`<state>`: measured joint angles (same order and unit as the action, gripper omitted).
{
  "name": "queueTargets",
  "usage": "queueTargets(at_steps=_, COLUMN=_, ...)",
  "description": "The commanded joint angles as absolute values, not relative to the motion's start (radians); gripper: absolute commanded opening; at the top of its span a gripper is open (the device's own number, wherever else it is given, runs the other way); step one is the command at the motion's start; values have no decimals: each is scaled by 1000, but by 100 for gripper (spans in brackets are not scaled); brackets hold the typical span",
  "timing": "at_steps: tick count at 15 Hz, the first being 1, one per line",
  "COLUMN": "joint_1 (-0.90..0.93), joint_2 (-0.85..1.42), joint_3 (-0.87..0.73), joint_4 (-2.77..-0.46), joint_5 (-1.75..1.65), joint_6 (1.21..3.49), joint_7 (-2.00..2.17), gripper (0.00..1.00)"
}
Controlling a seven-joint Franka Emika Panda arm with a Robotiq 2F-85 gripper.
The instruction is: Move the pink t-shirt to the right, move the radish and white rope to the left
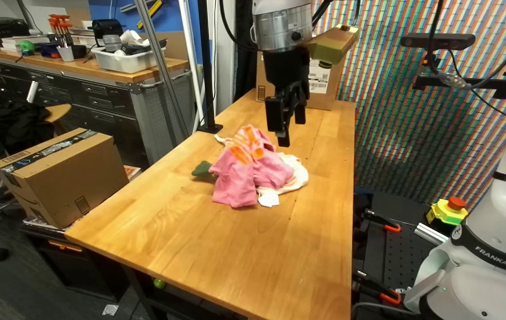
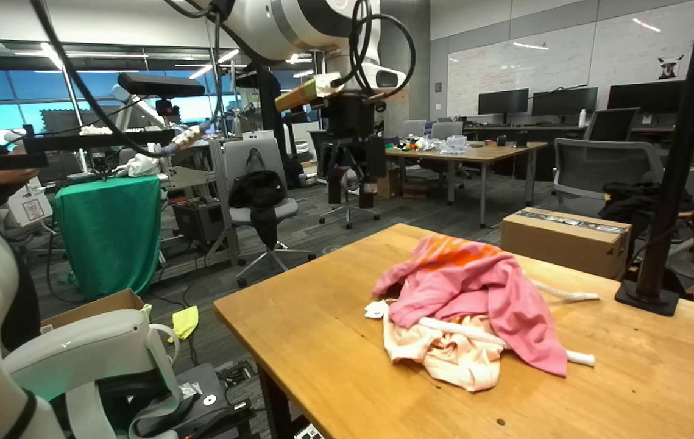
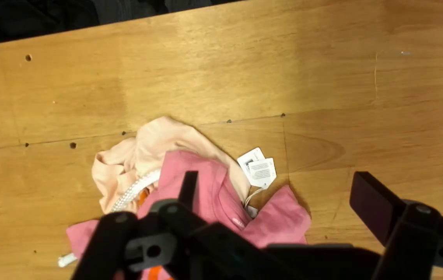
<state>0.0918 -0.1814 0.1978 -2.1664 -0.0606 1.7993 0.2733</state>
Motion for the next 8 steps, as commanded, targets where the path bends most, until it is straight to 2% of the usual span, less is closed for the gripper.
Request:
queueTargets(at_steps=1, joint_1=110, joint_2=-52, joint_3=195, joint_4=-2021, joint_5=-98, joint_6=1750, joint_7=251, gripper=100)
queueTargets(at_steps=8, joint_1=126, joint_2=122, joint_3=173, joint_4=-1861, joint_5=-195, joint_6=1741, joint_7=208, gripper=100)
